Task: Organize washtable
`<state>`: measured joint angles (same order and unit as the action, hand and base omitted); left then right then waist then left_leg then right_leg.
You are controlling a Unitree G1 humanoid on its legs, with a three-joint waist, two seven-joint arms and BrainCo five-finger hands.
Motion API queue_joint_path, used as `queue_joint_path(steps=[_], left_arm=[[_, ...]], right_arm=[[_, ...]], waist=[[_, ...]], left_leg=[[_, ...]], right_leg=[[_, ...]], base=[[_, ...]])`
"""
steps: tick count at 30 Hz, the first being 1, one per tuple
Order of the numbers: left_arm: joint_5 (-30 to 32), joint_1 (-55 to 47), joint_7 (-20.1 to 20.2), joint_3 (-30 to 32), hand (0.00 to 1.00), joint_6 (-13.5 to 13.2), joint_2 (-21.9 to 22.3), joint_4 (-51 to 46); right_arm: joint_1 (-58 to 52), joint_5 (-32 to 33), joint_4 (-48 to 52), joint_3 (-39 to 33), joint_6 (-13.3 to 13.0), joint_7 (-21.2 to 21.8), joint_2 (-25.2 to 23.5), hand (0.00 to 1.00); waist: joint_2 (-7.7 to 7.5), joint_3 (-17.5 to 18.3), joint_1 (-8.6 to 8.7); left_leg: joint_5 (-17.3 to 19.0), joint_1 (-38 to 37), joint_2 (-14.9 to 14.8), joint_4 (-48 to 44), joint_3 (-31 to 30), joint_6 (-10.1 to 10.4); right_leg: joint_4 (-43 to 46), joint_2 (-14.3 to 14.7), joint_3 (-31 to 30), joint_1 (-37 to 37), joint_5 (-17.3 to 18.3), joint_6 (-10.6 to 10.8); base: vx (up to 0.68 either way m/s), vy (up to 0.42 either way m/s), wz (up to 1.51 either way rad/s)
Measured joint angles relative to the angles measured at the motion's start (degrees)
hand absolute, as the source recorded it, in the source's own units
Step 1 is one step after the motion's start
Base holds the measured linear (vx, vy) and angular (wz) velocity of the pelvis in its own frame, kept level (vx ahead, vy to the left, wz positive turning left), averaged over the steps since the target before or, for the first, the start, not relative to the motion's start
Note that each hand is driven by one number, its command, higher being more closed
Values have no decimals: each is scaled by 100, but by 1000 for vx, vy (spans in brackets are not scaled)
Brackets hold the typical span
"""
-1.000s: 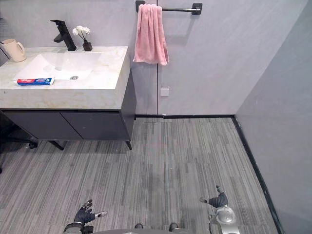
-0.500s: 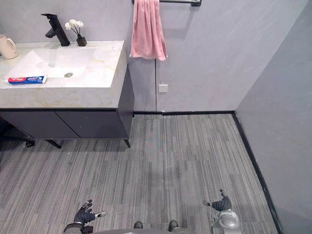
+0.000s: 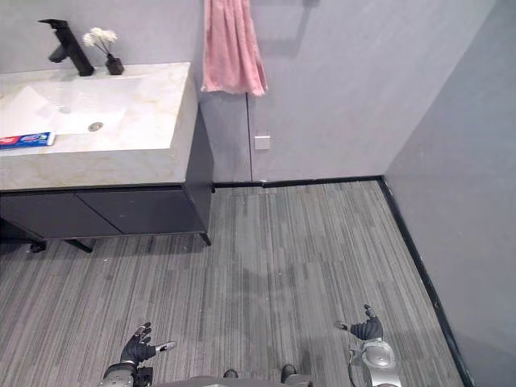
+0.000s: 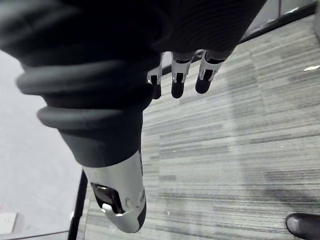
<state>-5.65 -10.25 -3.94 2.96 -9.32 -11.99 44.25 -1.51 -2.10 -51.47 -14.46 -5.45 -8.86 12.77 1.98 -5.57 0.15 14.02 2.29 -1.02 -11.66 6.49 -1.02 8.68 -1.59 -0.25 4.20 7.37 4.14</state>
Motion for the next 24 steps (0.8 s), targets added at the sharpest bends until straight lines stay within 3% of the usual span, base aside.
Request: queue_joint_path(steps=[2, 4, 5, 7, 9, 11, 12, 13, 14, 16, 17, 18, 19, 21, 24], left_arm=[[-97, 9, -6, -8, 0, -3, 2, -195], [-159, 80, -23, -46, 0, -11, -63, -333], [-163, 157, -34, -70, 0, -10, -97, -334], [-238, 259, -84, -117, 0, -2, -149, -317], [-267, 411, -128, -115, 0, -3, -165, -316], [-269, 598, -140, -121, 0, -7, -155, -323], [-268, 621, -152, -118, 0, -8, -163, -322], [-268, 614, -155, -109, 0, -7, -158, -320], [-268, 626, -159, -101, 0, 1, -65, -289], [-269, 690, -150, -97, 0, -3, 18, -319], [-269, 686, -148, -93, 0, -2, 68, -322], [-269, 629, -137, -82, 0, 0, 182, -326], [-270, 565, -114, -88, 0, -3, 271, -433], [-274, 487, -101, -97, 0, -7, 367, -742], [-280, 444, -104, -139, 0, -5, 531, -1053]], right_arm=[[-2, 54, 129, -117, 48, -9, 6, 0], [-1, 59, 140, -122, 99, -19, -66, 0], [-32, 73, 139, -123, 119, -20, -96, 0], [-23, 151, 139, -100, 184, -21, -91, 0], [71, 153, 171, -64, 182, -22, -34, 0], [86, 156, 364, -41, 174, -29, 45, 0], [36, 156, 443, -39, 158, -53, 64, 0], [-53, 157, 528, -34, 154, -80, 84, 0], [-37, 157, 528, -43, 157, -93, 155, 0], [177, 161, 602, -23, 153, -94, 102, 0], [208, 161, 625, 7, 152, -93, 93, 0], [179, 162, 696, 169, 148, -90, 79, 0], [92, 167, 862, 297, 128, -94, -22, 0], [2, 192, 1147, 437, 61, -96, -229, 0], [64, 227, 1302, 525, -21, -101, -435, 0]], waist=[[18, -48, 31], [49, -198, 88], [15, -246, 99], [-4, -384, 125], [67, -499, 195], [119, -584, 290], [37, -576, 310], [-25, -560, 363], [145, -580, 386], [226, -555, 361], [235, -566, 361], [241, -578, 363], [225, -587, 287], [113, -638, 163], [11, -690, -141]], left_leg=[[265, 82, 37, -263, 131, -102], [447, -158, 59, -365, 137, -207], [492, -273, 82, -370, 129, -240], [632, -687, 110, -301, 96, -266], [650, -958, 4, -95, -111, -267], [616, -1227, -189, 94, -254, -82], [649, -1410, -200, 97, -354, 71], [748, -1543, -199, 51, -469, 238], [806, -1593, -318, -23, -505, 328], [238, -1258, -456, -851, -506, 844], [-41, -1153, -459, -1234, -507, 675], [-845, -873, -485, -2320, -518, 468], [-855, -457, -649, -3581, -545, 394], [-643, 186, -857, -4951, -379, 176], [-245, 1475, -864, -5389, -224, 71]], right_leg=[[978, -68, -59, 468, 353, 151], [2891, -181, 96, 1236, 394, 291], [3308, -255, 228, 1400, 479, 256], [3674, -429, 694, 1730, 790, -10], [3257, -365, 1092, 2072, 810, -118], [2311, -91, 1338, 2385, 488, -254], [1714, -12, 1332, 2418, 6, -395], [1563, -18, 1321, 2380, -758, -786], [1805, 40, 1427, 2403, -610, -869], [1970, 126, 1501, 2255, -133, -987], [1887, 178, 1497, 2067, -48, -989], [1545, 271, 1443, 1493, 58, -975], [1158, 386, 1403, 869, 74, -996], [750, 500, 1283, 122, 124, -1070], [195, 490, 955, -609, 234, -1119]], base=[[83, 83, -35], [199, 94, -8], [269, 70, 13], [362, 35, 13], [468, -4, 38], [516, -73, 60], [621, -121, 51], [647, -135, 49], [656, -148, 30], [629, -164, 2], [653, -195, -8], [641, -163, -11], [619, -139, -11], [576, -83, -20], [442, -3, -43]])
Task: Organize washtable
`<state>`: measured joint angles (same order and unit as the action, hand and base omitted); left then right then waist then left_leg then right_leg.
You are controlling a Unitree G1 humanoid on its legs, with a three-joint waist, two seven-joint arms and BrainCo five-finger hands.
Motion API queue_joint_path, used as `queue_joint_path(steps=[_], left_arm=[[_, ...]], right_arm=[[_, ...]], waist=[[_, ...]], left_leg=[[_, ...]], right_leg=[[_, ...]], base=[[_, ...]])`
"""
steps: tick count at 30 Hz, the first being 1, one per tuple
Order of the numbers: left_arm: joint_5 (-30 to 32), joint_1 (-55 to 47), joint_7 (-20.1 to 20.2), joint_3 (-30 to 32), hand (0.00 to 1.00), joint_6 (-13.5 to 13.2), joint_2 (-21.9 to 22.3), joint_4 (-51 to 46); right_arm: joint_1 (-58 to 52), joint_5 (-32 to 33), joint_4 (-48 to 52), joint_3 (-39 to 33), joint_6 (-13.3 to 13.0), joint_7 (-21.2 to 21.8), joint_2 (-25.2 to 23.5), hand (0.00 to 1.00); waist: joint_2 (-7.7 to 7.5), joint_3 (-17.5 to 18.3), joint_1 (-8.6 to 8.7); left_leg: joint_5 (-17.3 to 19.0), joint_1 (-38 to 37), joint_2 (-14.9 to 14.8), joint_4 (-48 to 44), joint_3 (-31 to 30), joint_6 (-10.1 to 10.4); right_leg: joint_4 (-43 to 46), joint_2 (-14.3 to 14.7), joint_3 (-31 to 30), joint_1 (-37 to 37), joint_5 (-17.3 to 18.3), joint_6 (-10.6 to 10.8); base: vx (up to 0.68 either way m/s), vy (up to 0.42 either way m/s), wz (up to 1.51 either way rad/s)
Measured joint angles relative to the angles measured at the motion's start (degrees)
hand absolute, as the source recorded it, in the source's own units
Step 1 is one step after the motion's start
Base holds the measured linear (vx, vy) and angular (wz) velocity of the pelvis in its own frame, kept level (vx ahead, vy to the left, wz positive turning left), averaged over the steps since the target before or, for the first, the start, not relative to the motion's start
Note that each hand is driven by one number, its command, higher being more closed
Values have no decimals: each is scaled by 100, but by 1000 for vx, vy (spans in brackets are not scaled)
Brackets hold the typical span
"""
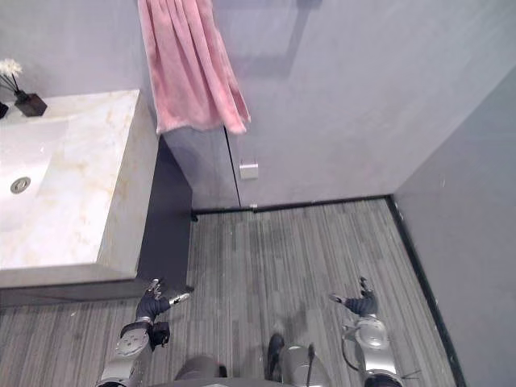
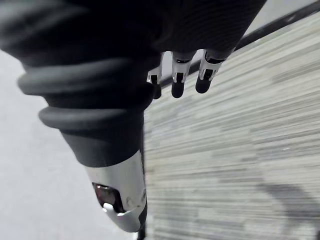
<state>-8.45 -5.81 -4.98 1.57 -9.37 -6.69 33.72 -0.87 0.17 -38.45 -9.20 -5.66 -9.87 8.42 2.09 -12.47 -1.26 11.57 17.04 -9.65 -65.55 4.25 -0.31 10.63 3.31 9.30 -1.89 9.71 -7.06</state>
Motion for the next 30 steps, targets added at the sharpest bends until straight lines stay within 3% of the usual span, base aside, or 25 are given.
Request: queue_joint_path(steps=[2, 3, 5, 6, 7, 8, 10, 11, 12, 13, 15, 16, 18, 19, 20, 21, 22, 25, 26, 28, 30], left_arm=[[-2, -17, -4, -15, 0, 4, 39, 8], [-1, -40, -7, -76, 0, 7, 50, 13], [-2, -55, -15, -105, 0, 11, 124, 26], [-1, -75, -34, -109, 0, 8, 140, 56], [-1, -91, -51, -90, 0, 14, 90, 111], [2, -104, -122, -123, 0, 18, 168, 148], [12, -172, -148, -177, 0, 36, 306, 178], [15, -182, -160, -261, 0, 41, 373, 177], [16, -187, -166, -259, 0, 44, 414, 178], [21, -180, -172, -243, 0, 43, 417, 177], [22, -155, -173, -204, 0, 42, 372, 170], [23, -64, -185, -123, 0, 37, 304, 167], [23, 59, -240, -73, 0, 36, 275, 201], [22, 153, -272, 24, 0, 28, 230, 298], [26, 169, -281, 47, 0, 33, 256, 305], [31, 98, -286, 128, 0, 30, 186, 301], [42, 115, -305, 172, 0, 41, 217, 506], [65, 33, -322, 190, 0, 40, 400, 569], [66, 48, -310, 190, 0, 40, 441, 565], [66, 59, -271, 188, 0, 43, 519, 530], [64, 18, -268, 184, 0, 39, 529, 470]], right_arm=[[105, 10, -28, -6, 4, -3, -45, 0], [86, 24, -103, -36, 8, -6, -59, 0], [79, 29, -284, -183, 19, -18, -62, 0], [111, 30, -467, -220, 39, -31, -2, 0], [144, 29, -585, -216, 73, -44, -40, 0], [118, 22, -629, -201, 129, -35, -81, 0], [65, -56, -580, -204, 181, -21, -141, 0], [13, -82, -551, -204, 182, -11, -169, 0], [-79, -94, -539, -203, 190, -5, -193, 0], [-175, -127, -471, -178, 211, -5, -247, 0], [-297, -132, -240, -141, 202, -3, -280, 0], [-369, -131, -29, -143, 191, -3, -320, 0], [-421, -125, 89, -160, 181, -8, -343, 0], [-442, -120, 73, -214, 181, -11, -340, 0], [-456, -110, 61, -222, 182, -22, -353, 0], [-533, -69, 57, -209, 176, -22, -426, 0], [-503, -66, -24, -243, 176, -23, -424, 0], [-471, -63, -58, -252, 168, -21, -452, 0], [-464, -52, -57, -223, 163, -21, -454, 0], [-507, -4, -47, -163, 159, -23, -455, 0], [-521, 25, -49, -167, 155, -41, -465, 0]], waist=[[-13, -45, -63], [-46, -74, -94], [-94, -72, -128], [49, 25, -151], [-58, 40, -157], [-193, 151, -148], [-259, 155, -223], [-275, 145, -187], [-290, 138, -105], [-327, 130, -102], [-317, 136, -99], [-328, 147, -50], [-371, 162, 72], [-352, 156, 59], [-376, 170, 50], [-563, 272, -11], [-493, 289, 1], [-211, 512, 13], [-187, 507, 22], [-215, 469, 22], [-222, 446, -27]], left_leg=[[235, 547, 108, 647, 48, -2], [280, 717, 238, 1445, 74, -2], [54, 702, 513, 3140, 47, 212], [-661, 675, 585, 3831, -41, 112], [-530, 677, 680, 3667, 13, -64], [-182, 668, 816, 3575, 170, -137], [84, 383, 910, 3537, 426, -352], [298, 34, 1013, 3554, 455, -488], [446, -283, 1073, 3570, 441, -550], [524, -779, 1147, 3651, 377, -638], [531, -1204, 1157, 3848, 272, -651], [531, -1458, 1151, 4007, 24, -651], [535, -1578, 1127, 4086, -175, -643], [584, -1751, 1049, 4170, -258, -519], [633, -1850, 1028, 4182, -277, -384], [752, -1971, 1102, 4162, -285, -177], [896, -2095, 1010, 4148, -433, 23], [806, -2138, 625, 4151, -559, 202], [739, -2065, 572, 3990, -574, 308], [311, -1497, 447, 2583, -539, 477], [576, -1199, 188, 2129, -173, 368]], right_leg=[[-234, -105, -44, -351, 196, 235], [-282, -236, -78, -577, 339, 350], [-342, -427, -139, -842, 584, 541], [-326, -452, -243, -965, 818, 694], [-227, -571, -297, -987, 950, 689], [189, -777, -432, -815, 1023, 699], [1628, -1053, -676, -309, 925, 1112], [2884, -1199, -813, 128, 553, 1562], [3886, -1282, -859, 420, 566, 1637], [4779, -1345, -859, 794, 645, 1497], [4979, -1308, -753, 1163, 754, 1309], [4746, -1184, -671, 1554, 855, 1202], [4190, -1078, -662, 1855, 931, 1240], [3469, -925, -722, 1933, 905, 1218], [2898, -825, -767, 1918, 797, 1177], [1944, -861, -770, 1856, -1, 876], [2070, -867, -653, 1777, 12, 850], [1735, -595, -335, 1501, 106, 705], [1626, -558, -245, 1395, 122, 677], [1201, -537, -86, 865, 143, 613], [944, -543, -23, 473, 126, 573]], base=[[502, 122, -26], [430, 189, -9], [453, 219, -13], [386, 220, -19], [514, 272, -25], [673, 317, -34], [619, 285, -39], [446, 200, -4], [758, 271, 15], [511, 115, 20], [447, 38, 24], [403, -41, 50], [399, -111, 81], [323, -125, 76], [487, -210, 49], [390, -210, 41], [459, -250, 41], [353, -200, 34], [305, -192, 44], [250, -149, 40], [185, -58, 9]])
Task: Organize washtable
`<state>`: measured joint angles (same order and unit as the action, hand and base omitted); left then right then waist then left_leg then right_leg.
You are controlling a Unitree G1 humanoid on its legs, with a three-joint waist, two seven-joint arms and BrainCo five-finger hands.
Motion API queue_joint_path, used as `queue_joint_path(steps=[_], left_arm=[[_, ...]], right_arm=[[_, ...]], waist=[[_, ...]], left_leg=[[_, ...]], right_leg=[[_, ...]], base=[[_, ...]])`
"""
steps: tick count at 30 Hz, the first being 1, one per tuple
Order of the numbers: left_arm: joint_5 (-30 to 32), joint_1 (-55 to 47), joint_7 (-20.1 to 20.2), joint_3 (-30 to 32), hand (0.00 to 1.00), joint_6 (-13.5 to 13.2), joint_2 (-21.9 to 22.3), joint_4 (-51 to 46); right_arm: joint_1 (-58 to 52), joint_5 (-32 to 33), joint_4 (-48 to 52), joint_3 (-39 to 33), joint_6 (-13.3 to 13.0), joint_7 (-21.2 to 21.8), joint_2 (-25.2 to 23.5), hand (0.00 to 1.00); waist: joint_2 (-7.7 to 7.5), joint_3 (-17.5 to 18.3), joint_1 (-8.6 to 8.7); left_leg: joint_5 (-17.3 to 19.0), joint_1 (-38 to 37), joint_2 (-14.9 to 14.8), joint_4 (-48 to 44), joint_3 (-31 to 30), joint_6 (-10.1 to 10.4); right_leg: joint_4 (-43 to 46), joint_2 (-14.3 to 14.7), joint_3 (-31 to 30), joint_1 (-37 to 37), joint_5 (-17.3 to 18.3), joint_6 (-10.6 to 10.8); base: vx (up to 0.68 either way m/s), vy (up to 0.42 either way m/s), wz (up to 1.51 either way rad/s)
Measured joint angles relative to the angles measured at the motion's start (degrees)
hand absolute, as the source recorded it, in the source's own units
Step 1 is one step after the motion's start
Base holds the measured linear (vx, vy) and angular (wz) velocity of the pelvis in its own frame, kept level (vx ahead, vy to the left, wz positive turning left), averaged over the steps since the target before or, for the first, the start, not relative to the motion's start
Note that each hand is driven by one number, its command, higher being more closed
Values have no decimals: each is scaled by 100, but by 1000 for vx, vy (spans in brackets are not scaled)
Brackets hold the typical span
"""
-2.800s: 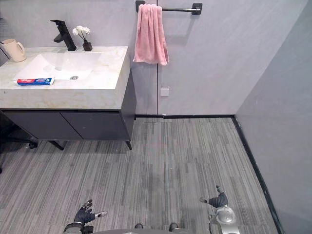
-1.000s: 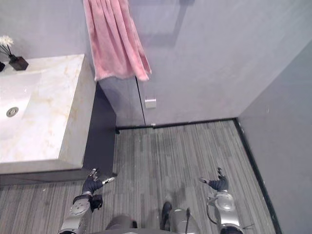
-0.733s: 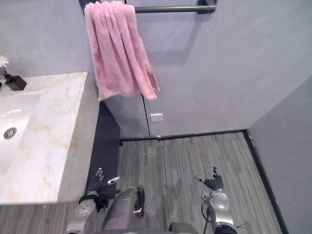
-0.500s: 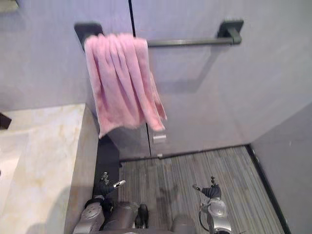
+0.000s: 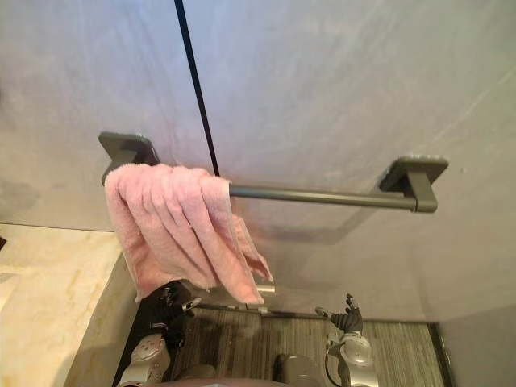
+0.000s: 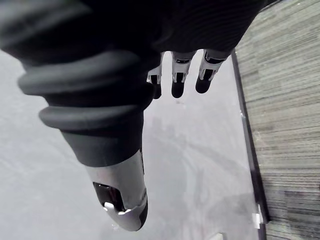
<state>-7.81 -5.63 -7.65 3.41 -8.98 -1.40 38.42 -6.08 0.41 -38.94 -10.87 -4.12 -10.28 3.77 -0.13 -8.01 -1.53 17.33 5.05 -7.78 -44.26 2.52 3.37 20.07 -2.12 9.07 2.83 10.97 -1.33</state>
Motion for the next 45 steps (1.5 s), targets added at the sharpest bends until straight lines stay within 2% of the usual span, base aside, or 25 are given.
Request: queue_joint_path(steps=[1, 3, 4, 5, 10, 16, 19, 22, 27, 31, 39, 45], left_arm=[[-1, -3, 1, 0, 0, 0, 0, -1], [-3, -2, 0, -3, 0, 1, 6, -68], [-6, 5, -1, -7, 0, 1, 7, -75], [-9, 5, -5, -18, 0, 2, -54, -70], [-3, -125, 38, -172, 0, 5, -81, -71], [-14, -222, 133, -174, 0, 34, -140, -149], [-66, -558, 156, -262, 0, 39, -204, -953], [-176, -940, 336, -447, 0, 20, -467, -2058], [-306, -1314, 657, -513, 0, -92, -746, -3115], [-299, -1320, 675, -510, 0, -145, -790, -3387], [-295, -1326, 764, -518, 0, -272, -905, -3711], [-286, -1326, 808, -685, 0, -291, -1211, -3796]], right_arm=[[0, 11, 0, -3, -5, -8, 0, 0], [10, 23, 0, -75, -5, -82, 23, 0], [14, 24, 1, -149, -7, -91, 87, 0], [43, 34, -31, -212, 12, -91, 27, 0], [-80, 68, -89, -274, 13, -86, -107, 0], [-108, 69, -277, -279, 9, -77, -94, 0], [-170, 64, -225, -236, 5, -72, -48, 0], [-242, 37, -27, -61, 4, -58, 119, 0], [-281, -132, 346, 19, -58, 89, 403, 0], [-288, -278, 413, 66, -68, 225, 495, 0], [-318, -282, 357, 188, -68, 305, 721, 0], [-307, -286, 198, 295, -75, 317, 877, 0]], waist=[[1, 2, 3], [83, -2, -28], [193, 19, -28], [211, 48, -79], [-7, 103, -61], [-23, 140, -61], [-27, 141, -53], [-24, 140, -61], [-18, 139, -74], [3, 150, -87], [168, 307, -80], [147, 332, -61]], left_leg=[[58, 55, -66, 59, 101, 1], [-46, 216, -165, 1030, 225, 12], [-387, 235, -180, 1545, 218, 21], [-328, 77, -85, 1847, 215, 83], [-518, -146, 235, 2475, 254, -29], [-854, -442, 344, 3062, 223, -4], [-1019, -598, 373, 3345, 172, 18], [-1088, -667, 375, 3455, 109, 30], [-1088, -691, 376, 3443, 106, 29], [-1087, -744, 375, 3436, 113, 30], [-1089, -807, 389, 3434, 81, 28], [-1178, -1016, 437, 3627, 46, 7]], right_leg=[[-51, -11, 8, -72, -1, -1], [-95, -29, 8, -145, 1, 10], [-107, 21, 7, -142, 31, 91], [-150, -19, -116, -144, 78, 235], [-455, -285, -128, -222, -48, 430], [-763, -299, -91, -393, -206, 416], [-834, -295, -27, -483, -246, 383], [-825, -288, 15, -521, -257, 365], [-792, -296, -9, -555, -259, 362], [-748, -298, -43, -557, -259, 363], [-722, -292, -42, -583, -257, 363], [-817, -287, -20, -756, -262, 370]], base=[[170, 5, 0], [99, 62, -8], [65, 143, -16], [78, 168, -7], [40, 108, 4], [8, 4, 3], [-35, -28, 9], [-63, -27, 9], [-89, 2, -1], [-60, 7, -3], [-17, 0, 0], [-11, 0, 2]])
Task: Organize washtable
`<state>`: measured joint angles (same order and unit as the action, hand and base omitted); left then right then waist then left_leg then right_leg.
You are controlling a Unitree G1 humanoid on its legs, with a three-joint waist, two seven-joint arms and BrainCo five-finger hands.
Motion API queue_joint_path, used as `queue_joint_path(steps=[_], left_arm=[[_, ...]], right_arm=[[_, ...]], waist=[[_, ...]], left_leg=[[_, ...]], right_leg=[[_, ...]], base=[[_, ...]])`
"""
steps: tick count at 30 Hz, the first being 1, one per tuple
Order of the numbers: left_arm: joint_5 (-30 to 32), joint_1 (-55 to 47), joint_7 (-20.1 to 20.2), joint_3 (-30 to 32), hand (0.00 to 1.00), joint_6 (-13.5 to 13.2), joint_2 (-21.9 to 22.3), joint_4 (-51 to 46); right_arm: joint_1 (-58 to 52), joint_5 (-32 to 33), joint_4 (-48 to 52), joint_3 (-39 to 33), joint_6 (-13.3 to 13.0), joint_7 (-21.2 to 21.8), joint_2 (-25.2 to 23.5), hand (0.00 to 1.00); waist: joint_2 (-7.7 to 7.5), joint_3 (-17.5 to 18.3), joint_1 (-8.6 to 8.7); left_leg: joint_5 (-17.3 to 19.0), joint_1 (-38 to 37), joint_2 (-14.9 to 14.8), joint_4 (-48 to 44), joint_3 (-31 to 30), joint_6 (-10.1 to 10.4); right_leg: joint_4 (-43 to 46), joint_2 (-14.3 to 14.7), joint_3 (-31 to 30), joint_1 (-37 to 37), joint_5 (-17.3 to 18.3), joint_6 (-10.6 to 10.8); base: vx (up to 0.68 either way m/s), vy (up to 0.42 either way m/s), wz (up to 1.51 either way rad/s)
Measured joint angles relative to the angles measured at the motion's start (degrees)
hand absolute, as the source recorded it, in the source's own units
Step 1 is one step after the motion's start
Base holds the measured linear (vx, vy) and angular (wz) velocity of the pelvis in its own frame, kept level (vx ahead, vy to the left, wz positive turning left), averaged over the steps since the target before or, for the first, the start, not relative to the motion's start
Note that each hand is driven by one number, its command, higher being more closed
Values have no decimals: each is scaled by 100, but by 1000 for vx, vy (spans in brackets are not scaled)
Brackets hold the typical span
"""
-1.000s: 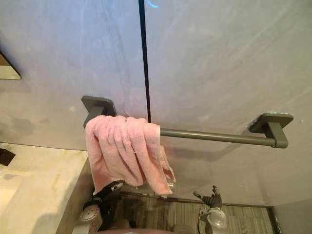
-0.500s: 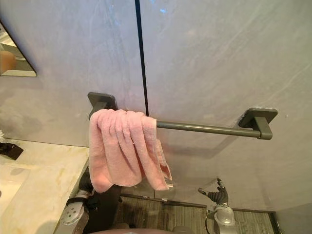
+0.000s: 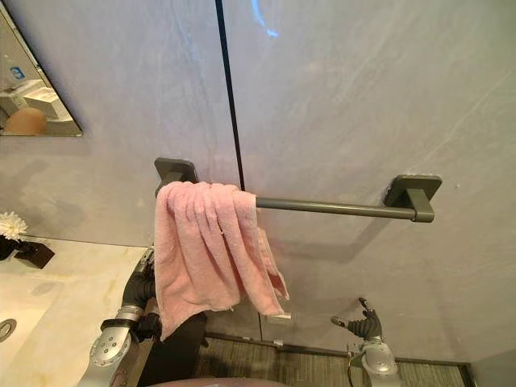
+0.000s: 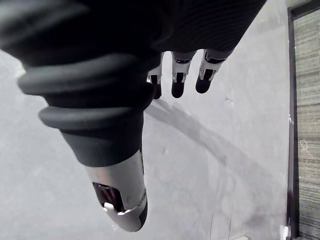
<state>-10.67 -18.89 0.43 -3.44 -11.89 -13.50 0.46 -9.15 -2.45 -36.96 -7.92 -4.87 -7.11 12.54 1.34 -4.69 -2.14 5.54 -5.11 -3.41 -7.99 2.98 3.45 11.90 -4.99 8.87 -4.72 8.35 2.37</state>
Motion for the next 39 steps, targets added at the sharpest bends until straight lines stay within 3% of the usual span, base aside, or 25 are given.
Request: queue_joint_path(steps=[6, 11, 12, 21, 26, 29, 35, 39], left_arm=[[3, 0, 87, -155, 0, -4, -131, 2], [26, 1, 116, -405, 0, -3, -321, 60], [25, 2, 154, -407, 100, -2, -325, 74], [181, 2, 322, -639, 100, -1, -513, 93], [241, 10, 313, -640, 100, 3, -526, 142], [243, 192, 305, -657, 100, 2, -544, 203], [242, 628, 305, -872, 100, 1, -725, 429], [240, 679, 303, -994, 100, 0, -782, 463]], right_arm=[[2, 0, -13, 6, -5, 3, 41, 0], [42, -27, -12, 76, -7, 1, 53, 0], [46, -40, -12, 105, -9, 5, 60, 0], [67, -36, 250, 177, -1, 116, 147, 0], [-153, 23, 1144, 299, 10, 249, 190, 0], [-541, 244, 1952, 771, 5, 496, 599, 0], [-665, 1201, 3339, 2014, -43, 1541, 1810, 0], [-259, 1702, 3870, 2684, -143, 2040, 2172, 0]], waist=[[15, 13, 14], [15, 14, 136], [16, 13, 145], [55, -2, 176], [65, -24, 336], [40, -44, 347], [9, -54, 383], [-13, -37, 372]], left_leg=[[-26, -43, 42, 17, -15, -29], [-99, -141, 59, 172, -40, -48], [-112, -152, 60, 199, -33, -49], [-117, -265, 47, 312, 101, -49], [-116, -304, 40, 340, 183, -50], [-114, -357, 34, 367, 211, -51], [-91, -358, -28, 402, 349, -75], [-104, -361, -29, 385, 369, -57]], right_leg=[[-23, -17, -13, -24, -21, 14], [-206, -9, 13, -143, -101, 26], [-213, -9, 7, -141, -107, 26], [-293, 30, -169, -144, -169, 14], [-383, 51, -277, -155, -232, 26], [-406, 56, -300, -200, -238, 30], [-396, 105, -437, -184, -237, 29], [-371, 121, -462, -106, -238, 27]], base=[[-3, 1, 1], [0, 2, 2], [-9, 3, -4], [-11, 6, -10], [-1, 12, -12], [-5, 6, -3], [-30, -5, -12], [7, -1, -2]])
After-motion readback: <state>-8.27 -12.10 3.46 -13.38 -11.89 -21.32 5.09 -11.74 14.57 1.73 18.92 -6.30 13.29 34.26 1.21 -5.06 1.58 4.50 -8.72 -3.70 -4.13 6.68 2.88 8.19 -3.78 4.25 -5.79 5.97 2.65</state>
